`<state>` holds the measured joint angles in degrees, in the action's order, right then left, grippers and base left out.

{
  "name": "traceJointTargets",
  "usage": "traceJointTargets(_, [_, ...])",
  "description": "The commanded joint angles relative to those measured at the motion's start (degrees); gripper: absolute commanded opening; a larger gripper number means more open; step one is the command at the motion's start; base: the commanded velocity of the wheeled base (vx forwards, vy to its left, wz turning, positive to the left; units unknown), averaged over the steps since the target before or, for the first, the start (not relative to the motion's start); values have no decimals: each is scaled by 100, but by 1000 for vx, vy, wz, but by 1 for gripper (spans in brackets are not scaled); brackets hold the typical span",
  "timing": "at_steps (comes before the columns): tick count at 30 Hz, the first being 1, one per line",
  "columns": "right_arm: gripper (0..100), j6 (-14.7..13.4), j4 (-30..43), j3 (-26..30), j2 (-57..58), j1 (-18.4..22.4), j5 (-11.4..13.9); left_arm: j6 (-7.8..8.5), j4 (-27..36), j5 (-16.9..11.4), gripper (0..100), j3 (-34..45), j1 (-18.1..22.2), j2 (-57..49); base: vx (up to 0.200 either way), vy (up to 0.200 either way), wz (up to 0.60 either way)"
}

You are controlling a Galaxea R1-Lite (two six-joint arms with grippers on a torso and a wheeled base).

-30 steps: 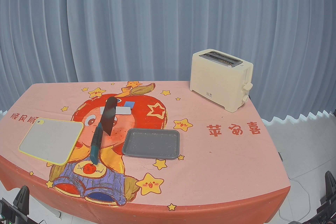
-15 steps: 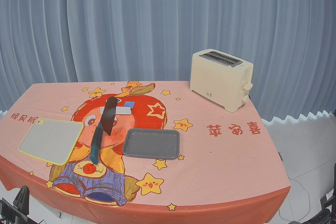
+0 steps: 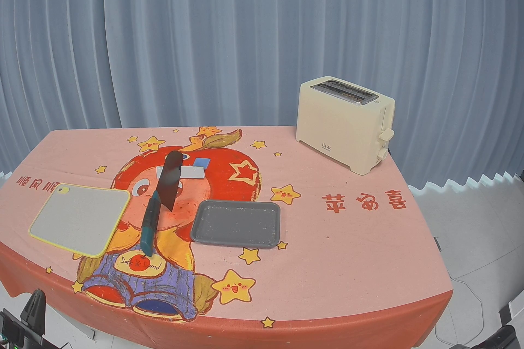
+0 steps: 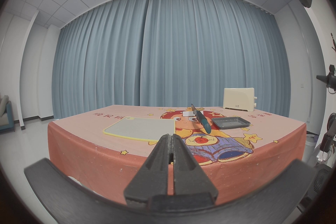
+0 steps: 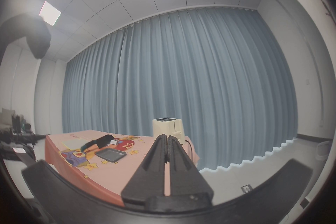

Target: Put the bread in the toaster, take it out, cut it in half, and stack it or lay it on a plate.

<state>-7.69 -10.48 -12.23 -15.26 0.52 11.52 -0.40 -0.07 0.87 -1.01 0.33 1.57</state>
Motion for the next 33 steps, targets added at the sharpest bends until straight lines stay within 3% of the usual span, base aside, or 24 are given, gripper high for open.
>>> traceJointTargets(1, [0, -277, -6, -983, -1585, 18, 325, -4, -1, 1, 0, 101, 2, 10, 0, 0, 0])
traceJointTargets(7, [0, -224, 2, -1317, -2517, -88, 360, -4, -1, 1, 0, 101, 2, 10, 0, 0, 0])
traceJointTargets(12, [0, -224, -6, -1458, -3176, -492, 483, -4, -1, 1, 0, 101, 2, 10, 0, 0, 0])
traceJointTargets(14, [0, -118, -15, -1590, -3730, -782, 474, -4, -1, 1, 0, 101, 2, 10, 0, 0, 0])
traceJointTargets(18, [0, 119, -24, -1748, -4354, -843, 474, 5, -1, 10, 0, 101, 2, 10, 0, 0, 0])
traceJointTargets(26, [0, 207, -24, -2952, -5734, -843, 509, -4, -1, 1, 0, 101, 2, 10, 0, 0, 0])
traceJointTargets(29, [0, 180, -33, -3093, -6076, -817, 597, -4, -1, 1, 0, 101, 2, 10, 0, 0, 0])
traceJointTargets(31, [0, 128, -41, -3225, -6560, -782, 966, -4, -1, 10, 0, 101, 2, 1, 0, 0, 0])
traceJointTargets(33, [0, 136, -182, -3304, -7061, -756, 1054, -13, -1, 10, 0, 101, 2, 1, 0, 0, 0])
